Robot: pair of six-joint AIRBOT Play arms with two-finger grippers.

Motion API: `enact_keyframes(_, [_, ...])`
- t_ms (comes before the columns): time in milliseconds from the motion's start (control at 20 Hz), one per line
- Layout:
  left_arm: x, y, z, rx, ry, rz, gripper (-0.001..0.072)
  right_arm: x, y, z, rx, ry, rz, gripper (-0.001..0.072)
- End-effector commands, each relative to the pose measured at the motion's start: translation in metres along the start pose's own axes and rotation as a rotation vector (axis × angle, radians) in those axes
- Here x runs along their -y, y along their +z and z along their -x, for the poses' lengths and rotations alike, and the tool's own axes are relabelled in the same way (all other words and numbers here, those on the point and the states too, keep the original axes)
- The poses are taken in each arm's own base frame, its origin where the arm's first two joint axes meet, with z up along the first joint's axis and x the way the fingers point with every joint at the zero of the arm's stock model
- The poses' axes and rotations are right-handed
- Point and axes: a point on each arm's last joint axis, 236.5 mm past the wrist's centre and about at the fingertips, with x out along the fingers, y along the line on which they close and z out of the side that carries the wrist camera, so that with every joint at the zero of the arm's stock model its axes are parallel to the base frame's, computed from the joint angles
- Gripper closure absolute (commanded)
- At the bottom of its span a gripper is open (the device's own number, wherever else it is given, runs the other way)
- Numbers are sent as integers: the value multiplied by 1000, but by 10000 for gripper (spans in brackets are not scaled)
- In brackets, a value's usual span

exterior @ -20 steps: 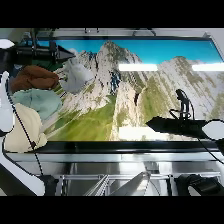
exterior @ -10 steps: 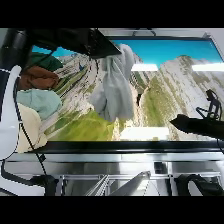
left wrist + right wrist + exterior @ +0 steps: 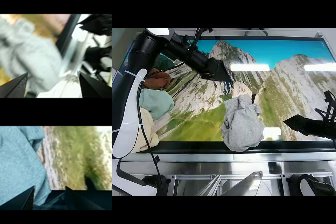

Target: Fold the shirts.

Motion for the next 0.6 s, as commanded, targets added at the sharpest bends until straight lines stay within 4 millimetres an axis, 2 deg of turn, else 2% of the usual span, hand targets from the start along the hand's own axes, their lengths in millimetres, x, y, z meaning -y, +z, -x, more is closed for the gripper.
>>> enact_keyframes(0, [-72, -51, -4, -139, 134, 167, -13, -22, 3, -14, -28, 133, 42, 272])
enact_keyframes(150, [-112, -87, -41, -172, 121, 322, -13, -28, -1, -45, -118, 236, -3, 278])
enact_keyframes(250, [-131, -109, -65, -182, 129, 389, -13, -21, -15, -75, -203, 226, 5, 282])
enact_keyframes(350, [-147, -119, -81, -159, 149, 429, -8, -16, -31, -105, -270, 195, 7, 283])
enact_keyframes(450, [-156, -127, -97, -143, 164, 457, 1, -12, -48, -129, -327, 165, 11, 283])
enact_keyframes(550, [-157, -139, -115, -188, 152, 472, 2, -13, -64, -142, -384, 156, 21, 283])
